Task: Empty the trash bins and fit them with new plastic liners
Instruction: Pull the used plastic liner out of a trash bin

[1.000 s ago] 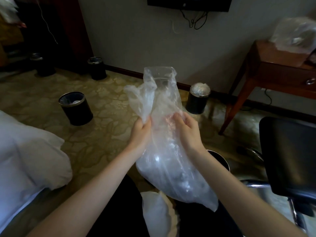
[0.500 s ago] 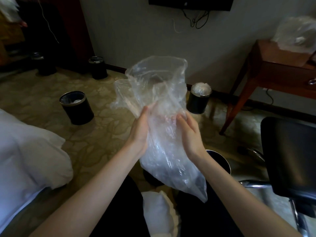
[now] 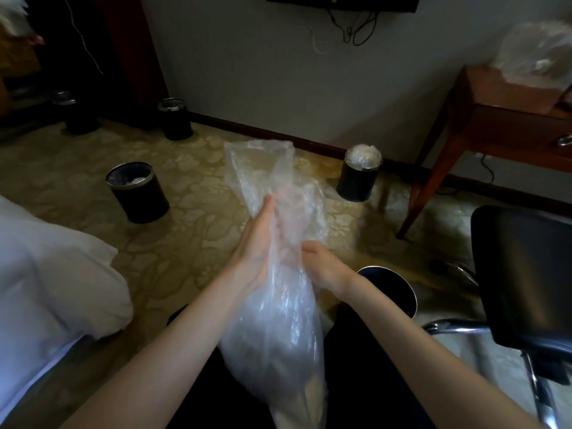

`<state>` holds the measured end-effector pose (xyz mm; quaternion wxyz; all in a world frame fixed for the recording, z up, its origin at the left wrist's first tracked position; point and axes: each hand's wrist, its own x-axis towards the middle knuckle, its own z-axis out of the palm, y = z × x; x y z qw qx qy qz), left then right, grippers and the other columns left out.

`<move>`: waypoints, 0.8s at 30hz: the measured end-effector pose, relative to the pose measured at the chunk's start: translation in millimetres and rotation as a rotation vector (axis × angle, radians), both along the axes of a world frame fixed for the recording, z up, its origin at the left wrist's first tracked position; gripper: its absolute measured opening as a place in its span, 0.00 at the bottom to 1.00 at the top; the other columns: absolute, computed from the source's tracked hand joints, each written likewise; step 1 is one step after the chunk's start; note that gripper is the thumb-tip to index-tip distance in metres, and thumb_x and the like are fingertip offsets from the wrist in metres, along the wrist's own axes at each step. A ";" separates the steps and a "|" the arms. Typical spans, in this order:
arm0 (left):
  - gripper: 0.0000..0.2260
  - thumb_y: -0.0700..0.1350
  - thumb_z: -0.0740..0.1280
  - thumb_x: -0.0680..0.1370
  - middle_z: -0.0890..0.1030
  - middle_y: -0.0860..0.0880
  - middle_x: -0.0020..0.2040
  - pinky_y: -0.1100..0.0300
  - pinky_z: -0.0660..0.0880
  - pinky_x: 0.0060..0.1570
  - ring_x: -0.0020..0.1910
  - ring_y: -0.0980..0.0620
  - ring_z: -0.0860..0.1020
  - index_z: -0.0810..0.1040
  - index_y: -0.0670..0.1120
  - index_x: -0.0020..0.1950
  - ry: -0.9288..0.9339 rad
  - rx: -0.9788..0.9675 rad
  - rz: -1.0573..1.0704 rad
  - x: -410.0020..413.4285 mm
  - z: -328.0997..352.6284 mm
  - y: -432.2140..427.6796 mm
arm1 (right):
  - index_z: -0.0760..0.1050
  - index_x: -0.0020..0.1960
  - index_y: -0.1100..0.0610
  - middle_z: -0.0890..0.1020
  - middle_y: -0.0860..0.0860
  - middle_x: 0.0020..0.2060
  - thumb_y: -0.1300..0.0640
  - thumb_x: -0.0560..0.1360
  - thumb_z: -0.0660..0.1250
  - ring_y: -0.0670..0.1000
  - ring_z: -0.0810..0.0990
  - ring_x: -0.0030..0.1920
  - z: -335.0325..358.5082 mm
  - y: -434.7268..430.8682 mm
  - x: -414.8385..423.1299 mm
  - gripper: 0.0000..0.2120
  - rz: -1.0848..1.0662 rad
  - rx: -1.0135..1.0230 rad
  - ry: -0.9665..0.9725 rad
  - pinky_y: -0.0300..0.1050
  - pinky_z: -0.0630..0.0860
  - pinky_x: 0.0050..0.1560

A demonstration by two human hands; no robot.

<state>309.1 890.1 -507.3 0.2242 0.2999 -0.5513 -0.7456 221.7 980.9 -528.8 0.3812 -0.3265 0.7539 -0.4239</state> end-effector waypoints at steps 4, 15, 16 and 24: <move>0.24 0.61 0.52 0.83 0.84 0.51 0.58 0.51 0.72 0.67 0.60 0.53 0.80 0.76 0.49 0.68 0.001 -0.016 0.021 2.2 1.2 0.4 | 0.74 0.45 0.60 0.74 0.54 0.40 0.59 0.82 0.57 0.50 0.73 0.42 5.1 3.4 6.3 0.11 -0.278 -0.304 -0.046 0.47 0.69 0.45; 0.12 0.57 0.54 0.83 0.81 0.62 0.46 0.76 0.71 0.42 0.43 0.73 0.76 0.73 0.64 0.44 -0.220 -0.402 0.017 -1.2 -14.8 15.7 | 0.77 0.58 0.57 0.82 0.55 0.53 0.63 0.83 0.56 0.53 0.81 0.56 28.0 5.4 25.9 0.12 -0.250 -0.616 -0.072 0.51 0.79 0.58; 0.14 0.61 0.54 0.82 0.79 0.63 0.38 0.76 0.70 0.34 0.36 0.74 0.76 0.74 0.64 0.40 -0.230 -0.391 0.039 -1.6 -13.3 17.6 | 0.79 0.57 0.54 0.84 0.52 0.51 0.63 0.83 0.56 0.50 0.82 0.55 28.7 4.5 27.5 0.13 -0.232 -0.618 -0.096 0.46 0.79 0.55; 0.21 0.73 0.66 0.62 0.85 0.56 0.37 0.59 0.80 0.39 0.37 0.58 0.84 0.84 0.59 0.40 -0.100 -0.226 0.189 -6.7 -15.9 15.2 | 0.84 0.50 0.53 0.85 0.54 0.51 0.51 0.82 0.56 0.48 0.83 0.56 19.1 3.6 28.2 0.18 -0.285 -0.564 -0.502 0.40 0.78 0.52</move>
